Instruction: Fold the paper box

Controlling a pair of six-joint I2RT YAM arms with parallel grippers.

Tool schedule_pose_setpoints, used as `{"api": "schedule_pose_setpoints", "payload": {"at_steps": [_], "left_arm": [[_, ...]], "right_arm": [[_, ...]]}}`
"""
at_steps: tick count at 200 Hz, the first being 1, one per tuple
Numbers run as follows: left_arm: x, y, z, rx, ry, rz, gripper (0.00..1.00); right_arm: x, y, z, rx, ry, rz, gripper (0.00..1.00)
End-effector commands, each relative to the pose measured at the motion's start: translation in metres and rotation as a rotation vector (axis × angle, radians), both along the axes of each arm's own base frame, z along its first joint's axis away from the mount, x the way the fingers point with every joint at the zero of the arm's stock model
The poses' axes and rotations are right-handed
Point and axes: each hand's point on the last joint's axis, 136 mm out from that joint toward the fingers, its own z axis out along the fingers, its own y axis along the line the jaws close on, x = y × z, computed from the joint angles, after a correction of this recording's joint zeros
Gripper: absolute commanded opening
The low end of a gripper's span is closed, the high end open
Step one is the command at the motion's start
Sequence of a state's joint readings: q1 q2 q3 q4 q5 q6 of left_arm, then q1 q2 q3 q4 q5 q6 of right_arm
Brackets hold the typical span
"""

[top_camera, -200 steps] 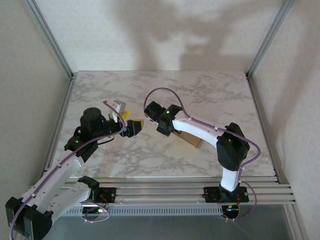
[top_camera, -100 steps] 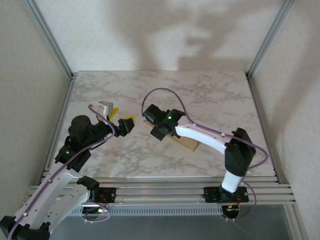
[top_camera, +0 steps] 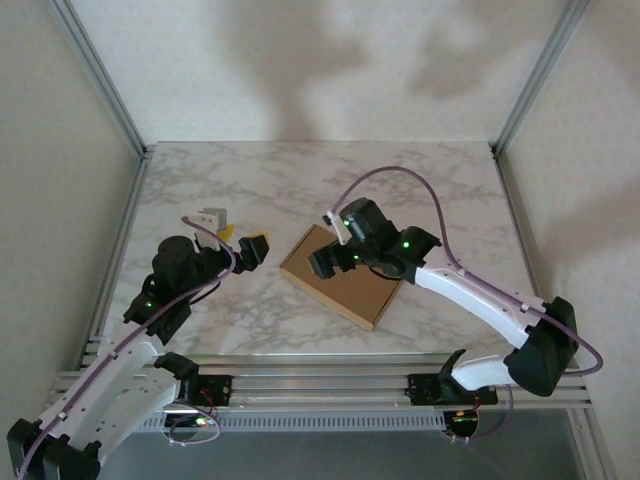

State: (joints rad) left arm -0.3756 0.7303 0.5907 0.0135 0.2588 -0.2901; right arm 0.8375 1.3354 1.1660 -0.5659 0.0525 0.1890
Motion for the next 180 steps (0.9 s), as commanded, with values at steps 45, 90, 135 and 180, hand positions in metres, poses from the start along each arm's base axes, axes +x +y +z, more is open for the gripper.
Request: {"api": "schedule_pose_setpoints", "payload": {"at_steps": [45,90,135,180], "left_arm": [[0.045,0.071,-0.029,0.173,-0.014,0.445,1.0],[0.071,0.12,-0.049,0.287,-0.065,0.619,1.0],[0.076,0.167,-0.07,0.331,-0.13,0.758,1.0],[0.081,0.172,-0.102,0.341,-0.145,0.727,0.99]], "right_arm": [[0.047,-0.087,0.02,0.033,-0.285,-0.373,0.99],[0.052,-0.108,-0.009,-0.008,-0.324,-0.442,0.99],[0.05,-0.12,-0.028,-0.074,-0.308,-0.462,0.99],[0.057,-0.144,-0.038,-0.037,-0.301,-0.52,0.99]]}}
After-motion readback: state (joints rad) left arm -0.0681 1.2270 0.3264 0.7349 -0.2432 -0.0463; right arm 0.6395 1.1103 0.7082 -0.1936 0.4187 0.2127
